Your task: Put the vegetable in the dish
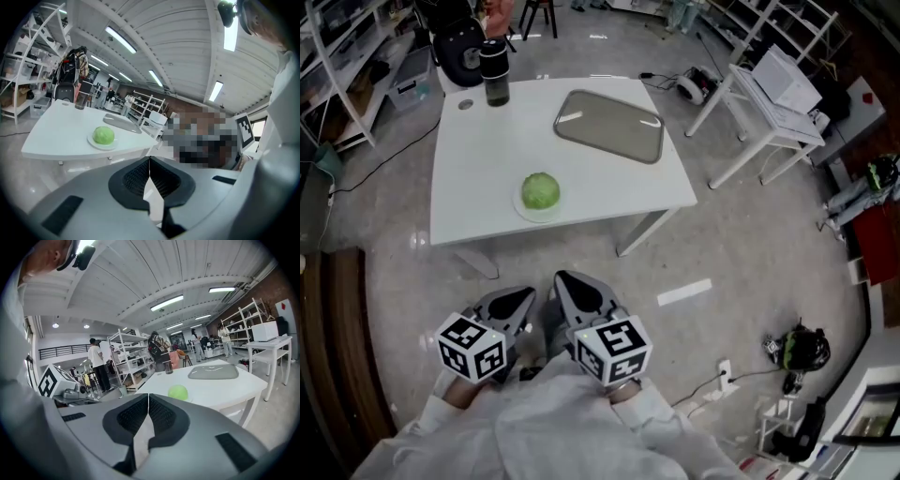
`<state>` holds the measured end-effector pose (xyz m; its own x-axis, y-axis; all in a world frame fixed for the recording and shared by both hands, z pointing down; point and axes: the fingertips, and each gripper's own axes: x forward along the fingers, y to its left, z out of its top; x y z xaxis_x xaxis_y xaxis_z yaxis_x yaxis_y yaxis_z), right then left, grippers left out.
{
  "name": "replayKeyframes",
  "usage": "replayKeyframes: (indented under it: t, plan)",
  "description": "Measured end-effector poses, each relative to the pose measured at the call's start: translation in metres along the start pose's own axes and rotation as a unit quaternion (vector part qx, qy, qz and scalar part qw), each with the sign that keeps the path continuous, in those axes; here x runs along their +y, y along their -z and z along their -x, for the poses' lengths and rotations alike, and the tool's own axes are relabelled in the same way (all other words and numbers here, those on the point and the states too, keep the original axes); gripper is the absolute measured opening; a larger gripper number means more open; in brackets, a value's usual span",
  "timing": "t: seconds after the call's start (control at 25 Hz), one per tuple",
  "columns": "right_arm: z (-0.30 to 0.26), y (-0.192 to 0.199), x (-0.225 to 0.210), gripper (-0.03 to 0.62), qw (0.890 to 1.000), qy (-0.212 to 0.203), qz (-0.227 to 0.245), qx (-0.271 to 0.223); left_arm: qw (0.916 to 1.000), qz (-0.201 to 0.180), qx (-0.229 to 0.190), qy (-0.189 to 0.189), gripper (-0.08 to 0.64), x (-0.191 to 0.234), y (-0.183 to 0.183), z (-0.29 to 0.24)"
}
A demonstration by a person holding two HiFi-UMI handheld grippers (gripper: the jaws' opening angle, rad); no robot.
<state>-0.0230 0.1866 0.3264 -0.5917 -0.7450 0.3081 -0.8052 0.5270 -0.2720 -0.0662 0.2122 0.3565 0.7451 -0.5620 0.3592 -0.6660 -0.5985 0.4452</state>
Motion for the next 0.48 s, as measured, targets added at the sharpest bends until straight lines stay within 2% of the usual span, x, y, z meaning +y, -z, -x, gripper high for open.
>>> replayKeyframes:
  t: [0.28, 0.48]
  plan:
    - [-0.056, -0.032, -0.065, 0.015, 1.000, 0.002, -0.017, 0.009, 0.9990, 0.022, -0.017, -0.035, 0.009, 0.055, -0.055, -0.047]
    - [-0.094, -0.049, -0.110, 0.015, 0.999, -0.006, -0.024, 0.023, 0.9984, 0.031, -0.019, -0.044, 0.009, 0.082, -0.088, -0.089]
